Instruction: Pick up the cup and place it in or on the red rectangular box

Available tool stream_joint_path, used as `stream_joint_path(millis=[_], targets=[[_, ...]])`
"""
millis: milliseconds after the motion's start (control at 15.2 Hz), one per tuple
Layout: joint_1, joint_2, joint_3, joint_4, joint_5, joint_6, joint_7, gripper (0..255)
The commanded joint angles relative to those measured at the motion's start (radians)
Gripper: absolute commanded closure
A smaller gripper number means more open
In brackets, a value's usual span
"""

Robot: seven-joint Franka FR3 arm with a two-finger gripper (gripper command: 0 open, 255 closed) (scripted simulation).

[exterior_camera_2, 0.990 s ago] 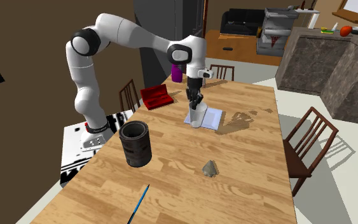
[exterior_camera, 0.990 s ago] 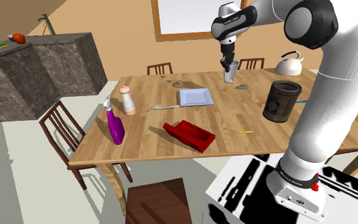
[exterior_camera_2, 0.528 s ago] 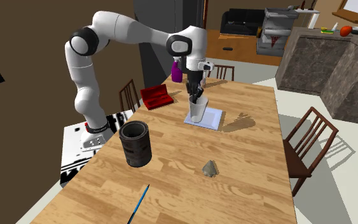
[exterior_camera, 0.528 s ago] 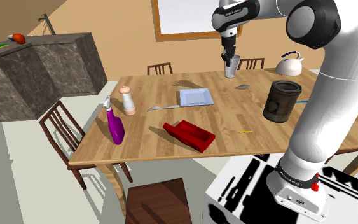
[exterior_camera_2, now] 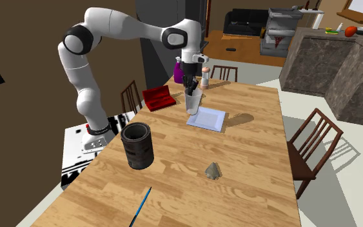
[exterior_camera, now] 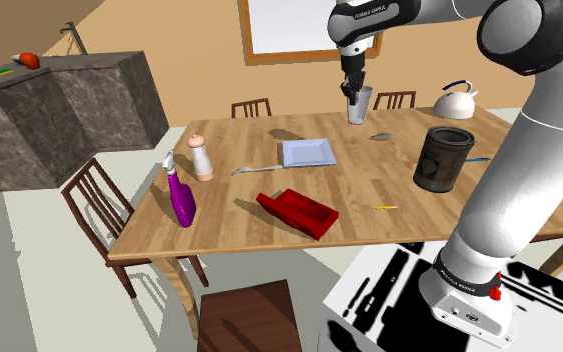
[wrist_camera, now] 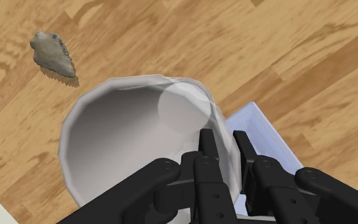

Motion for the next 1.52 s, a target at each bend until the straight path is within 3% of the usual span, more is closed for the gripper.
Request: stream_joint_path(millis=[0, 726, 1452], targets=[[0.024, -0.041, 0.024, -0.04, -0.01, -0.008, 0.051, 255], [0.138, -0.199, 0.178, -0.178, -0.005, -0.072, 0.314, 255], [0.25, -0.232, 0.345, -0.179, 0.06, -0.142, 0.571, 255]])
